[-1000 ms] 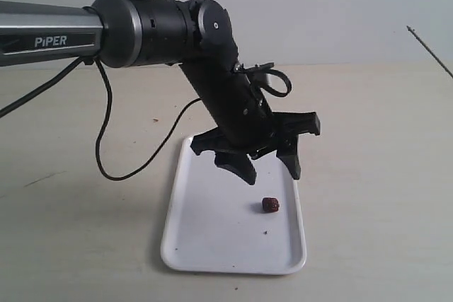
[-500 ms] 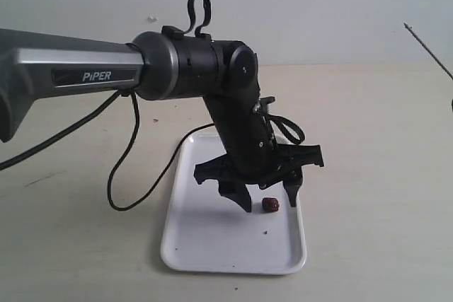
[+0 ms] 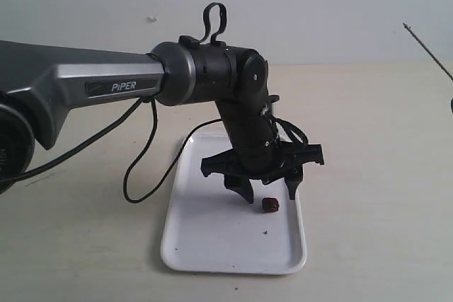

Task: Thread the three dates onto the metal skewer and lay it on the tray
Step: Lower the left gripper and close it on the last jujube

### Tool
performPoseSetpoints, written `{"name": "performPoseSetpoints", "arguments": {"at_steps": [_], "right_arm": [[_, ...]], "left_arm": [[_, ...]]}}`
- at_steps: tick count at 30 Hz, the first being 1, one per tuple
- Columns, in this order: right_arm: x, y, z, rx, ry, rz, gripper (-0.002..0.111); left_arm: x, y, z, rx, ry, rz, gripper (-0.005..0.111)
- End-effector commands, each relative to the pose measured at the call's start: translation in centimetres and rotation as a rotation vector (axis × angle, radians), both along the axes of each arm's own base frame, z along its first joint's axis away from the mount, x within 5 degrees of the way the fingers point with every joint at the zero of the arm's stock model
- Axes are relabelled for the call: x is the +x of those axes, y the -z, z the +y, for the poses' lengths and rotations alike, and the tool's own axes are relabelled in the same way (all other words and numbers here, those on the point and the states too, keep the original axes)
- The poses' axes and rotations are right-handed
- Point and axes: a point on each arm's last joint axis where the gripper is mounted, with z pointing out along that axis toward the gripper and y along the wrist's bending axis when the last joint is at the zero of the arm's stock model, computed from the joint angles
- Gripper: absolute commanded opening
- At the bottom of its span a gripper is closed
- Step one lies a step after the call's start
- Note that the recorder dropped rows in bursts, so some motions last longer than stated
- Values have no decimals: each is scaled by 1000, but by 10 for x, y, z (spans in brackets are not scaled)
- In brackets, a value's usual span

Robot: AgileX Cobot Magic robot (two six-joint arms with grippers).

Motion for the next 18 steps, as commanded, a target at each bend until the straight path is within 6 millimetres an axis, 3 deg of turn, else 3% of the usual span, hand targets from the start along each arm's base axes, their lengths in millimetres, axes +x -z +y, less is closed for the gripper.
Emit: {"name": "performPoseSetpoints", "arguments": {"at_steps": [1, 18], "right_arm": [[1, -3, 0, 6, -4, -24, 0], [2, -4, 1, 18, -16, -44, 0]], "left_arm": [[2, -1, 3, 43, 14, -1, 62], [2, 0, 8, 85, 27, 11, 62]]}}
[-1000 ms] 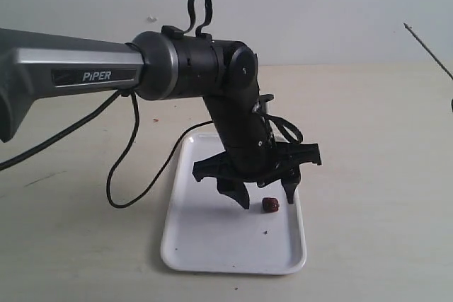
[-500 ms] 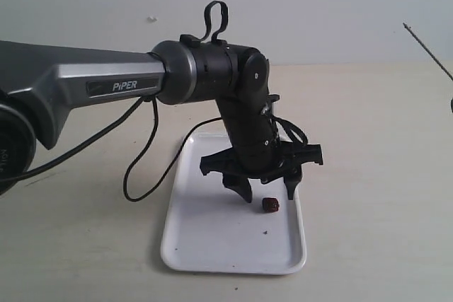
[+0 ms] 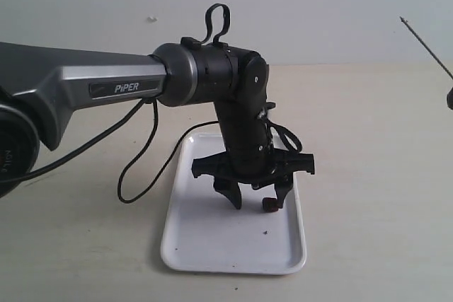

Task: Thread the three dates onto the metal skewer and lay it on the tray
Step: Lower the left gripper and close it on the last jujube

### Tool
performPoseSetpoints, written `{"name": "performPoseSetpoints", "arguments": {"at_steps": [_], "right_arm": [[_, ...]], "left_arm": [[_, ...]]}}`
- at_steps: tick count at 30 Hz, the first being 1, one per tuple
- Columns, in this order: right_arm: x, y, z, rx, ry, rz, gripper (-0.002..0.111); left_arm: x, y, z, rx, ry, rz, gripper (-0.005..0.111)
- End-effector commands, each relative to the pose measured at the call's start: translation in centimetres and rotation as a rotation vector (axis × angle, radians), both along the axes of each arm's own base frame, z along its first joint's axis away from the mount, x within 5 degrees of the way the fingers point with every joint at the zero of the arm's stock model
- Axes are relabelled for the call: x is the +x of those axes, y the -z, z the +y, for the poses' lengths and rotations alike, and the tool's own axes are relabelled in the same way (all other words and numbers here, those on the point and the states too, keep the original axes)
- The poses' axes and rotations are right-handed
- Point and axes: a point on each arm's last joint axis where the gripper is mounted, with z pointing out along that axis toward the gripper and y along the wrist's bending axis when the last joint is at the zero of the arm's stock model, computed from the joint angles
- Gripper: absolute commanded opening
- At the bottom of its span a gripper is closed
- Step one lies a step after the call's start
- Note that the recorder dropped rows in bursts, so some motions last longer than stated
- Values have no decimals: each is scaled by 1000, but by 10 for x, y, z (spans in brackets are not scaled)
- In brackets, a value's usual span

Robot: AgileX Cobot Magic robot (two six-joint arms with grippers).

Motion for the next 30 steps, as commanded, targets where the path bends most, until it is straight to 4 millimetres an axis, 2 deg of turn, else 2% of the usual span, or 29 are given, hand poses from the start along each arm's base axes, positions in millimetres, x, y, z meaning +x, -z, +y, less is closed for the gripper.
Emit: {"name": "performPoseSetpoints", "arguments": {"at_steps": [1, 8, 18, 20, 21, 23, 30], "right_arm": [[1, -3, 0, 5, -4, -25, 0], [1, -3, 0, 5, -4, -25, 0], [1, -3, 0, 7, -6, -28, 0], [1, -3, 0, 8, -8, -32, 0], [1, -3, 0, 9, -9, -33, 0], [1, -3, 1, 10, -9, -35, 0], [1, -3, 1, 10, -9, -35, 0]], "left_arm": [[5, -4, 2, 1, -4, -24, 62], [12, -3, 20, 83, -5, 19, 62], [11, -3, 20, 75, 71, 13, 62], [11, -3, 20, 74, 77, 11, 56], [11, -3, 20, 73, 93, 9, 47], [11, -3, 20, 73, 100, 8, 35], [11, -3, 20, 74, 120, 7, 33]]}}
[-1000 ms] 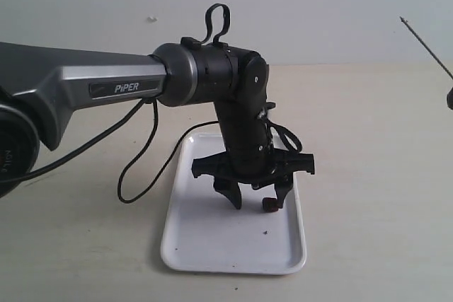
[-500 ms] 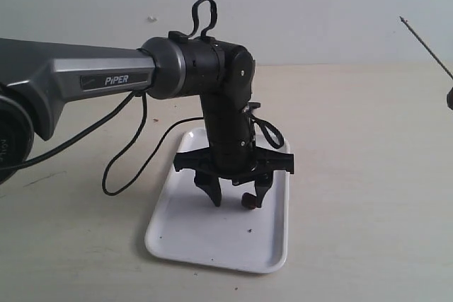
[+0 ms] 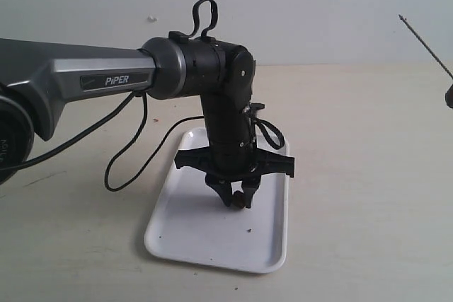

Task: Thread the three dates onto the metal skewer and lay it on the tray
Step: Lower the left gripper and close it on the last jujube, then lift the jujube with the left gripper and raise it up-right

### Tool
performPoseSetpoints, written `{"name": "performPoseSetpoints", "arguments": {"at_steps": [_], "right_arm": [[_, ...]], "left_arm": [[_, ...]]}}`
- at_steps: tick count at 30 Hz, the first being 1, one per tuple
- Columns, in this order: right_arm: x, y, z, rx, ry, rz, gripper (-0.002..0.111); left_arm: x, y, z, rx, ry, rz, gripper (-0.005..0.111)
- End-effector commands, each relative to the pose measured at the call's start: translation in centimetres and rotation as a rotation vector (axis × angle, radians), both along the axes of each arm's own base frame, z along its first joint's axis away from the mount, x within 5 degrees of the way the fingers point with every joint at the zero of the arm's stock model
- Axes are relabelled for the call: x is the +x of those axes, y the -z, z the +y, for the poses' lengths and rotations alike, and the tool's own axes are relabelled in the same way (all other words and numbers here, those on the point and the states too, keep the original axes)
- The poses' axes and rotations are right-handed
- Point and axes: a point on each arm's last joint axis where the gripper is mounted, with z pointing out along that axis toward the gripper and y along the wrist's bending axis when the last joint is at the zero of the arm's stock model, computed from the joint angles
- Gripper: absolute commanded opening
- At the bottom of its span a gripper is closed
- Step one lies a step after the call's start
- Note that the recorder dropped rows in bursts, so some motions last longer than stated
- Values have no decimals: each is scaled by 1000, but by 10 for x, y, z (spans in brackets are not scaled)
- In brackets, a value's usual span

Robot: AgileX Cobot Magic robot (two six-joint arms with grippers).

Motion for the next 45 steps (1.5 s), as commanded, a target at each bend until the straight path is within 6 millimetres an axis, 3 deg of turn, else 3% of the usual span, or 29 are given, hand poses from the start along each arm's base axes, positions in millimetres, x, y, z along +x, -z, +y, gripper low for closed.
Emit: {"name": "performPoseSetpoints", "arguments": {"at_steps": [1, 16, 23, 28, 36, 45], "right_arm": [[1, -3, 0, 6, -6, -28, 0], [1, -3, 0, 6, -6, -28, 0], [1, -3, 0, 6, -6, -28, 0], [0, -3, -2, -10, 2, -23, 0], [0, -3, -3, -27, 11, -13, 0], [-3, -1, -4, -114, -94, 37, 0]], "left_arm": [[1, -4, 1, 5, 25, -7, 32], [0, -4, 2, 11, 47, 0, 32], [0, -4, 2, 10, 53, -1, 14], [0, -6, 2, 1, 120, -13, 12], [-1, -26, 4, -30, 416, -73, 12], [0, -63, 12, -32, 1088, -243, 12]]}}
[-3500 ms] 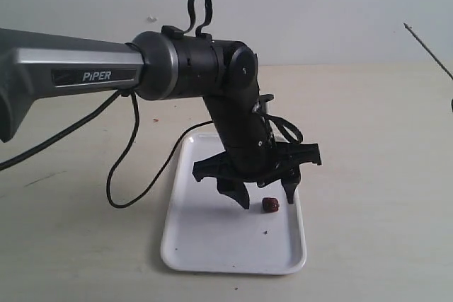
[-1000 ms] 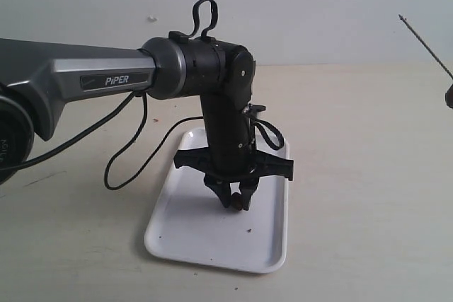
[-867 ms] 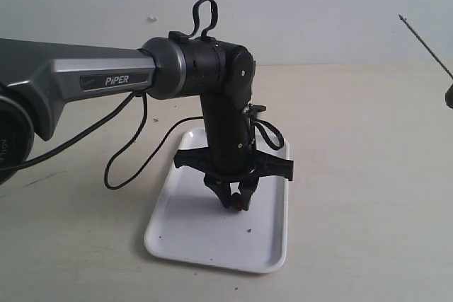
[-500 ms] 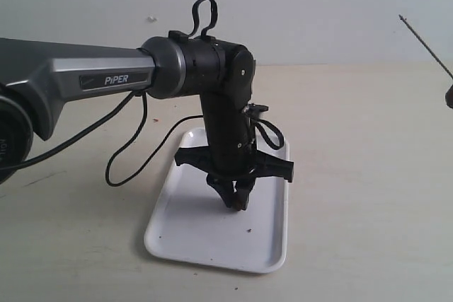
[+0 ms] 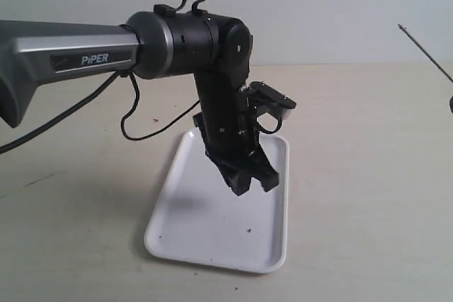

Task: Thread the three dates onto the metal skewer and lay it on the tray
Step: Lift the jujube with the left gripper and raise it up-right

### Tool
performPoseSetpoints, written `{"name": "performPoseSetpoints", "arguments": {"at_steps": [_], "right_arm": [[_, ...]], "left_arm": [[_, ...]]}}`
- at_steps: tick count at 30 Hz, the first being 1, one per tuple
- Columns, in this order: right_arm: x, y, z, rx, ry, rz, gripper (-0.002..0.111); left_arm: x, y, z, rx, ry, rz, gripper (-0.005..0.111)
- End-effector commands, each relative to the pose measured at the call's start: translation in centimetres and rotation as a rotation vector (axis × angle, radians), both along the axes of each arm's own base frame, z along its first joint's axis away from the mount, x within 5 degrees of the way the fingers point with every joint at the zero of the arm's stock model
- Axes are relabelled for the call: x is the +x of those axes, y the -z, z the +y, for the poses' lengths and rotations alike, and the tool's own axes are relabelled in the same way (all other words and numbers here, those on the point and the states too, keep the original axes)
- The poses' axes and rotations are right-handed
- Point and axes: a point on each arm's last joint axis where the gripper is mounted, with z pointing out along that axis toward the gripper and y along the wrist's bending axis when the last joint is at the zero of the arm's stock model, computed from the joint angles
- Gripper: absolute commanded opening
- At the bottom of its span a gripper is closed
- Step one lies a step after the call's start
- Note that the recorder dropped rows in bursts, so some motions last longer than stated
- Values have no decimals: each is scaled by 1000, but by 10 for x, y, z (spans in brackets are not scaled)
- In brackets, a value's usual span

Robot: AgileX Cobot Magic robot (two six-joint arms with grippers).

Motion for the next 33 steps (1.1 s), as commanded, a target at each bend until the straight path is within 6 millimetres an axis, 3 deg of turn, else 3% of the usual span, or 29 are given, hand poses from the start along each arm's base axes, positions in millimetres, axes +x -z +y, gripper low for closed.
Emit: {"name": "performPoseSetpoints", "arguments": {"at_steps": [1, 8, 17, 27, 33], "right_arm": [[-2, -1, 0, -55, -91, 24, 0], [-3, 0, 3, -54, -149, 54, 0], [-10, 7, 18, 19, -339, 173, 0], [2, 20, 32, 36, -354, 306, 0], [9, 26, 37, 24, -342, 359, 0]], "left_arm": [[3, -32, 10, 19, 361, -142, 12], [7, -66, 19, 57, 795, -332, 12], [7, -90, 24, -15, 1075, -435, 12], [-10, -118, 18, -194, 1220, -489, 12], [-13, -120, 21, -191, 1285, -477, 12]]}}
